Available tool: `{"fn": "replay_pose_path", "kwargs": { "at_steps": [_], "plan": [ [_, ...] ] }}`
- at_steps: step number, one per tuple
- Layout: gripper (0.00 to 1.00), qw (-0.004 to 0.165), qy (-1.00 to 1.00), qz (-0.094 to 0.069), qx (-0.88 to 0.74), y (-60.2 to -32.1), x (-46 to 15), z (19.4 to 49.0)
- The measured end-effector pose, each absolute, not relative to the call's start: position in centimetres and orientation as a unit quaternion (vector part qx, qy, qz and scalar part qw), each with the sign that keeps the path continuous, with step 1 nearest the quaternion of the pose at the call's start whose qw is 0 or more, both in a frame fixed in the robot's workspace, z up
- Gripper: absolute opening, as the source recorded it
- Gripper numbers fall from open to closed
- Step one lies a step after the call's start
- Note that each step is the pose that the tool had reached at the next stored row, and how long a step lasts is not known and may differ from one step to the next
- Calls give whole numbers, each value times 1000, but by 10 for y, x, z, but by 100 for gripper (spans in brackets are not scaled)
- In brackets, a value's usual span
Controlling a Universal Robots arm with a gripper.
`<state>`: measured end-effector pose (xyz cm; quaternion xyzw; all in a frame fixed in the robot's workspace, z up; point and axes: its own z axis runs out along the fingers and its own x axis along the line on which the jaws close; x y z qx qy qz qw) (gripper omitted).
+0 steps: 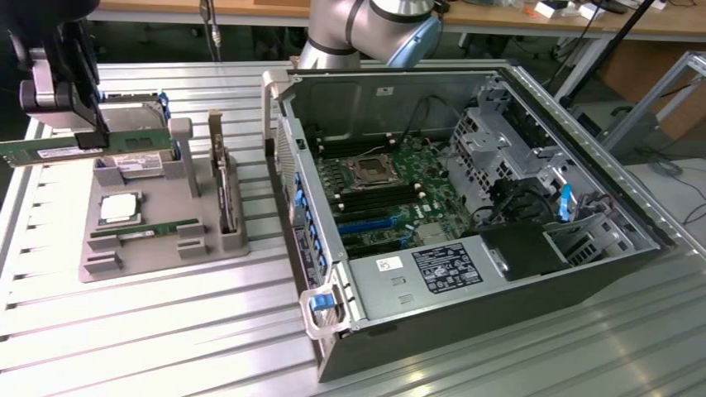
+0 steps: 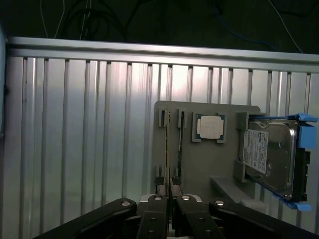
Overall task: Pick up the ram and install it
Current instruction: 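Pick up the ram and move it above insertion slot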
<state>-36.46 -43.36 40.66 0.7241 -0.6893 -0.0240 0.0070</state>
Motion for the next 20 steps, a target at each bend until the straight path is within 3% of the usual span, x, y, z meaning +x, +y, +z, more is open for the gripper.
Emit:
{"fn": "replay_pose_path", "kwargs": {
  "at_steps": [20],
  "plan": [
    [13,13,-689,-18,724,-434,-323,407]
  ]
}}
